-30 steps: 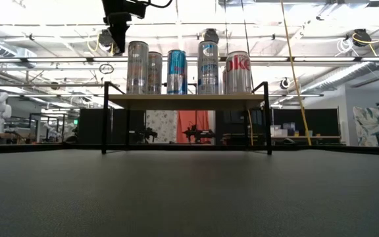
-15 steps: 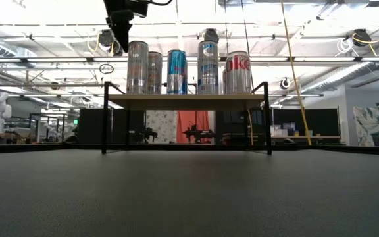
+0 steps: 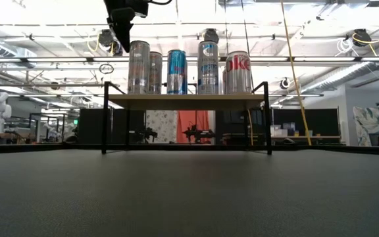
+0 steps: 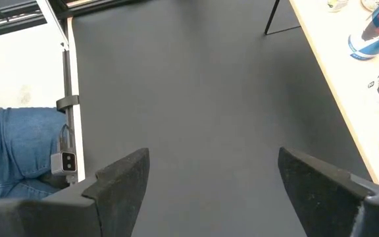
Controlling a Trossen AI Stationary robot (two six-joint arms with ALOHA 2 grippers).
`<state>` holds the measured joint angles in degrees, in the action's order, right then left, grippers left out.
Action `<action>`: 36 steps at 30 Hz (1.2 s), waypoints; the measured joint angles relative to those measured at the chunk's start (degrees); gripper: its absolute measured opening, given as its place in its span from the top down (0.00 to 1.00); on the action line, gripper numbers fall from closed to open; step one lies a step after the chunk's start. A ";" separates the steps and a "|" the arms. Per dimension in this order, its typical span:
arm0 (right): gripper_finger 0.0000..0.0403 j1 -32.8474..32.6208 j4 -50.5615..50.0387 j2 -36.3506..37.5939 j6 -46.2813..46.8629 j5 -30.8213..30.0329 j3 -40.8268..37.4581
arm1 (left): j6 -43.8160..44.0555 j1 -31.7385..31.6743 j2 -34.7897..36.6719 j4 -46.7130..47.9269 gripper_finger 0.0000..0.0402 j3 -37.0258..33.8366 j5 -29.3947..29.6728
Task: Place canned beverage on shelf
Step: Return to home position
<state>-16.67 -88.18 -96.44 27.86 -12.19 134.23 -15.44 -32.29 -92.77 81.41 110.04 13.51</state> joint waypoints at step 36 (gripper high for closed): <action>0.21 0.02 0.00 0.00 -1.11 0.00 0.00 | -0.02 1.74 -2.17 -1.44 1.00 0.04 -0.20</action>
<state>-16.64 -88.18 -96.44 26.75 -12.19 134.23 -15.46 -30.55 -94.94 79.96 110.08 13.31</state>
